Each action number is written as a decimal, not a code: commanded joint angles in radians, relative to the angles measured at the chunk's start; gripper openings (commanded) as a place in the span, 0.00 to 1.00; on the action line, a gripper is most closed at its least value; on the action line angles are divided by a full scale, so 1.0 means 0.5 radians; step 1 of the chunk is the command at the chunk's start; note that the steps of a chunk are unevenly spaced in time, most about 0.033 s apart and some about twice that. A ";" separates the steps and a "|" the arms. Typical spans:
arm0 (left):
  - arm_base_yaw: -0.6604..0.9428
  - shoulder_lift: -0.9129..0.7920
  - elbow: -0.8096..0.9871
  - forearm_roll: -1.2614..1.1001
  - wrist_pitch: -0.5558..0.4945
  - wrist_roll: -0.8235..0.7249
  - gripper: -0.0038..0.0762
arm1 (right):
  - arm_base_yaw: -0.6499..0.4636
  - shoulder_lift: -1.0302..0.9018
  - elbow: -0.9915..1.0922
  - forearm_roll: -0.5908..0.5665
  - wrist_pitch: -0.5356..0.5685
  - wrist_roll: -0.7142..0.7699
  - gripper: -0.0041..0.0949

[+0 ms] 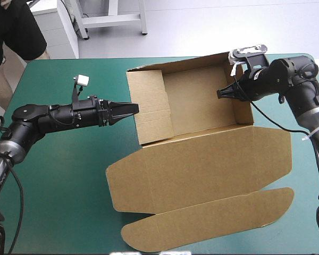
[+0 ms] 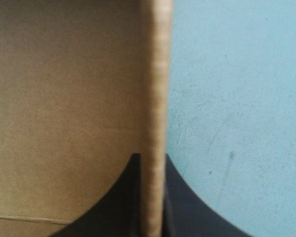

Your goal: Fold the box

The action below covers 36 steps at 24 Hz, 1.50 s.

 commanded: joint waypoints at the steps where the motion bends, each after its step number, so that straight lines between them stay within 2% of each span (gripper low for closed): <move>1: -0.009 -0.068 -0.068 -0.270 0.161 -0.024 0.77 | -0.006 -0.069 -0.061 0.027 -0.111 0.027 0.03; 3: -0.011 -0.068 -0.080 -0.221 0.085 -0.047 0.77 | 0.014 -0.069 -0.061 0.022 -0.115 0.077 0.03; 6: -0.097 -0.068 -0.153 0.038 -0.095 -0.245 0.77 | 0.060 -0.069 -0.061 0.014 -0.160 0.087 0.03; 12: -0.485 -0.068 -0.410 0.793 -0.625 -0.942 0.77 | 0.095 -0.069 -0.061 -0.056 -0.196 0.168 0.03; 21: -0.846 -0.065 -0.480 1.743 -1.208 -1.888 0.77 | 0.171 -0.098 -0.078 -0.128 -0.174 0.279 0.03; 24: -0.913 -0.065 -0.480 1.906 -1.299 -1.997 0.77 | 0.215 -0.098 -0.140 -0.145 -0.164 0.311 0.03; 31: -0.913 -0.061 -0.480 2.039 -1.395 -1.989 0.76 | 0.214 -0.102 -0.178 -0.137 -0.139 0.336 0.03; 33: -0.913 -0.061 -0.480 2.034 -1.416 -1.989 0.70 | 0.214 -0.102 -0.178 -0.137 -0.136 0.342 0.03; 34: -0.913 -0.061 -0.480 2.019 -1.420 -1.989 0.64 | 0.214 -0.102 -0.178 -0.134 -0.131 0.342 0.03; 35: -0.913 -0.061 -0.480 2.002 -1.431 -1.989 0.46 | 0.214 -0.102 -0.178 -0.134 -0.117 0.342 0.03; 36: -0.913 -0.061 -0.480 2.001 -1.446 -1.989 0.33 | 0.214 -0.102 -0.178 -0.134 -0.113 0.342 0.03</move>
